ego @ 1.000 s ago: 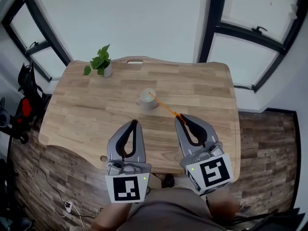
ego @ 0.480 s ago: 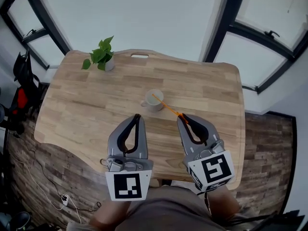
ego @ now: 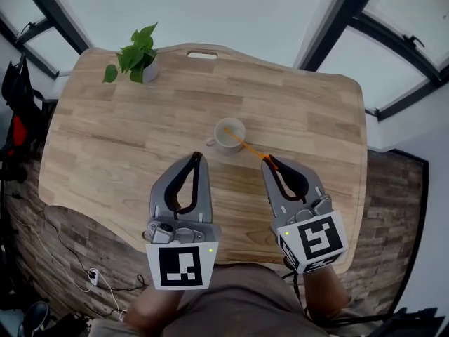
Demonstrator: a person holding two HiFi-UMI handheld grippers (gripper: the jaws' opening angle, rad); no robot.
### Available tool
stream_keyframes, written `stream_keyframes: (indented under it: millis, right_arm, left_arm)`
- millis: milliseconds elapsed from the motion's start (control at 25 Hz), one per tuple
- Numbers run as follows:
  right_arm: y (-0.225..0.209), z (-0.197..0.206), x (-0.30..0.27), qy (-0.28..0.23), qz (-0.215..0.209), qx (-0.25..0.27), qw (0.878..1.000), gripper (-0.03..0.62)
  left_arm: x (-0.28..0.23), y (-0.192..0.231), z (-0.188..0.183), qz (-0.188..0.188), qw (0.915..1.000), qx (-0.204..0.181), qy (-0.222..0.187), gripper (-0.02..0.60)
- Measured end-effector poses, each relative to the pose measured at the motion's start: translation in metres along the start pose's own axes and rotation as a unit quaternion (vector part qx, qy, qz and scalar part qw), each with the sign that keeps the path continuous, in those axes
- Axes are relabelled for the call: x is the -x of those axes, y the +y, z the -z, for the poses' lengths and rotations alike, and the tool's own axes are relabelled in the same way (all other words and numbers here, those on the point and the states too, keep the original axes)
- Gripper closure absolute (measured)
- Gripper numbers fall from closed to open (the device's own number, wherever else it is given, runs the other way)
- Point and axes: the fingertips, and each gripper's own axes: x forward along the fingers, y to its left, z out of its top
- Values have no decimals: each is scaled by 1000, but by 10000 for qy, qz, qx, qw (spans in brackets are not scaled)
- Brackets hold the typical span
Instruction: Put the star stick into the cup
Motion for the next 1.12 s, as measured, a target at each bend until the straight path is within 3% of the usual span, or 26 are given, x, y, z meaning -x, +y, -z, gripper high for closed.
stream_keyframes:
  millis: [600,1120]
  right_arm:
    - [-1,24,-49,474,-125,-49,9988,548]
    - [4,30,-54,440,-100,-1,9990,522]
  left_arm:
    - [-33,21,40,146,9987,256,405,581]
    - [-29,26,45,78,9986,271,456,580]
